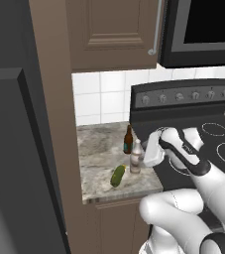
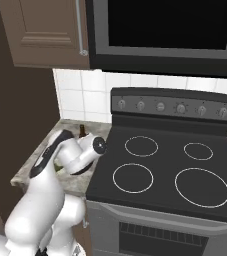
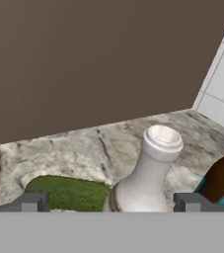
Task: Place the liquor and beer on the top shelf of the fridge to keep them out of children's reach, and place the cucumber on lower shelves for easy access.
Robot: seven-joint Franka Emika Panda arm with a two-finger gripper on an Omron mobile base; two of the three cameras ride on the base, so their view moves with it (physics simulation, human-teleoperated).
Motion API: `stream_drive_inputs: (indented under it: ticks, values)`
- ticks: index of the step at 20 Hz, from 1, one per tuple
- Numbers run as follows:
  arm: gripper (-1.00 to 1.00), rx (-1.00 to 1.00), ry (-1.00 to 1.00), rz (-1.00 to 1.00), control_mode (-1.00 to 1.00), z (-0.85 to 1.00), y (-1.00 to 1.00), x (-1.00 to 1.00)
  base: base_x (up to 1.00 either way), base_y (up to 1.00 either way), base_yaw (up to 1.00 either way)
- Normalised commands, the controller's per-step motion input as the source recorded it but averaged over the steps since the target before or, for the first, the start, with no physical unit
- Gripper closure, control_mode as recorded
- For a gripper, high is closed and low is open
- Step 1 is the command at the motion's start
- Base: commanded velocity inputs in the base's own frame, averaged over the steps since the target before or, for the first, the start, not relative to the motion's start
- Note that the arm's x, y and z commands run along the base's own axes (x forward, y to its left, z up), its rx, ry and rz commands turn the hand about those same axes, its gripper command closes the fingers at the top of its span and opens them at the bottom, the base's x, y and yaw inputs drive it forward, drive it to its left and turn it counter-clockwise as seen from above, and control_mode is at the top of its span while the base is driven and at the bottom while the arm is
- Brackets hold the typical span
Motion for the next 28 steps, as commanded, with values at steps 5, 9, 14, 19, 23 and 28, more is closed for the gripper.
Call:
stream_drive_inputs:
  ticks: [5, 9, 14, 19, 23, 28]
  values:
    - [-1.0, 0.0, -0.01, 0.03, -1.0, -0.37, 0.06, 0.1, 0.0, 0.0, 0.0]
    - [-1.0, 0.0, -0.02, 0.03, -1.0, -0.33, 0.03, 0.09, 0.0, 0.0, 0.0]
    - [-1.0, 0.0, -0.04, 0.01, -1.0, -0.28, 0.05, 0.1, 0.0, 0.0, 0.0]
    - [-1.0, 0.0, -0.06, 0.0, -1.0, -0.2, 0.07, 0.08, 0.0, 0.0, 0.0]
    - [-1.0, 0.0, -0.05, 0.0, -1.0, -0.19, 0.13, 0.05, 0.0, 0.0, 0.0]
    - [1.0, 0.0, -0.03, 0.0, -1.0, -0.19, 0.21, 0.01, 0.0, 0.0, 0.0]
